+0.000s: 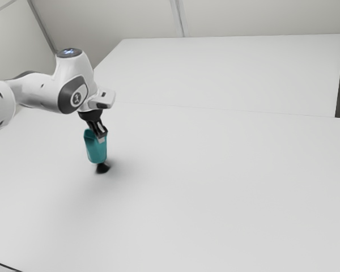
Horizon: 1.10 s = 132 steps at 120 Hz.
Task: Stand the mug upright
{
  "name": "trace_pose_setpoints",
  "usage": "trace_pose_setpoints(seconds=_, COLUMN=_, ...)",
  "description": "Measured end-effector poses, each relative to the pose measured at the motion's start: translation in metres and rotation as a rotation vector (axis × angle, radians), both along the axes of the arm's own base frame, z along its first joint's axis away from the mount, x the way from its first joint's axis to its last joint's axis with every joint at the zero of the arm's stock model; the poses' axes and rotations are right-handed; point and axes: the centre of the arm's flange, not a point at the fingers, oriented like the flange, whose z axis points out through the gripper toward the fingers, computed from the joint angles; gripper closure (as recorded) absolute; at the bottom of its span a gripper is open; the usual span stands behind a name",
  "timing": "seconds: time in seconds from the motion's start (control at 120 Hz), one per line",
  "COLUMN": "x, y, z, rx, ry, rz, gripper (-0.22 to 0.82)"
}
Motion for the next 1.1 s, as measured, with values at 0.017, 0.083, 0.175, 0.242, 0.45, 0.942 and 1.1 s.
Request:
trace_pose_setpoints(seconds=0.017, x=0.001, y=-0.003, z=-0.001, rx=0.008, ry=0.000, rz=-0.001, gripper=0.79)
trace_pose_setpoints(seconds=0.083, x=0.003, y=-0.016, z=-0.003, rx=0.034, ry=0.003, rz=-0.009, gripper=0.79)
trace_pose_setpoints(seconds=0.175, x=0.007, y=-0.033, z=-0.007, rx=0.062, ry=0.002, rz=-0.013, gripper=0.79)
trace_pose_setpoints(seconds=0.242, x=0.009, y=-0.036, z=-0.009, rx=0.072, ry=-0.004, rz=0.007, gripper=0.79)
trace_pose_setpoints(seconds=0.45, x=0.016, y=-0.043, z=-0.020, rx=0.074, ry=-0.046, rz=0.085, gripper=0.79)
trace_pose_setpoints(seconds=0.942, x=0.018, y=-0.067, z=-0.034, rx=0.063, ry=-0.062, rz=0.231, gripper=0.79)
trace_pose_setpoints(seconds=1.1, x=0.018, y=-0.071, z=-0.040, rx=0.064, ry=-0.057, rz=0.264, gripper=0.79)
